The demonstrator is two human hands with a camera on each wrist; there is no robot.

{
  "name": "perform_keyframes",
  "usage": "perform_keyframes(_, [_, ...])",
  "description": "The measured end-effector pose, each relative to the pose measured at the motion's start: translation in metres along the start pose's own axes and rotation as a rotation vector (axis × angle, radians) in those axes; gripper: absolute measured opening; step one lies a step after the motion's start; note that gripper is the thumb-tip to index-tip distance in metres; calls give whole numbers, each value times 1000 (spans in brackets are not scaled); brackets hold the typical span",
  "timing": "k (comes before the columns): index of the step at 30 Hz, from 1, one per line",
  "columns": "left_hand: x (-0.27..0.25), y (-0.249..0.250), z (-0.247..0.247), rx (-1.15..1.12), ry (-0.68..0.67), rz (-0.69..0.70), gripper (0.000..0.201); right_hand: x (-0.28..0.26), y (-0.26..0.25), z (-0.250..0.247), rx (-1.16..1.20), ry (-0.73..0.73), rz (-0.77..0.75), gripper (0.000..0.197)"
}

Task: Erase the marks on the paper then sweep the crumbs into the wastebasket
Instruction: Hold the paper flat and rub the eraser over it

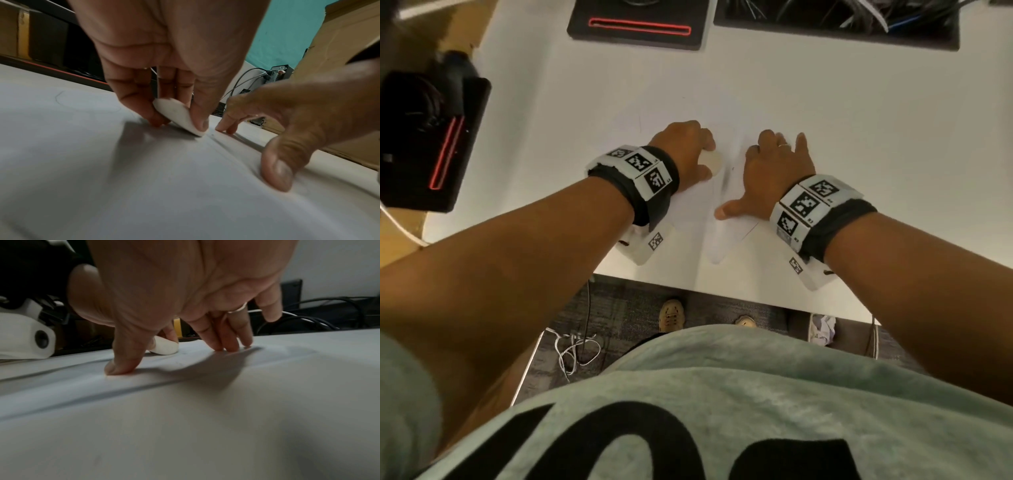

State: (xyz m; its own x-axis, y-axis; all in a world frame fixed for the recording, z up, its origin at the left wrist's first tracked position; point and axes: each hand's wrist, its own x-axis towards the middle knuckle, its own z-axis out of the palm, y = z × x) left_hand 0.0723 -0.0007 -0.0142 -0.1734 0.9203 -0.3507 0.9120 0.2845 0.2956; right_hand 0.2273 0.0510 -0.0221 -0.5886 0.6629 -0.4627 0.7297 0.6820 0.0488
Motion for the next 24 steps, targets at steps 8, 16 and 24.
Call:
perform_keyframes(8, [-8,2,1,-10,-17,12,47,16,6,10,169,-60,-173,120])
perform_keyframes(16, [-11,2,-1,-4,42,-30,46,16,-2,-1,135,-98,-122,119])
perform_keyframes(24, [-12,2,-3,32,33,-39,46,16,-1,0,118,-108,-121,123])
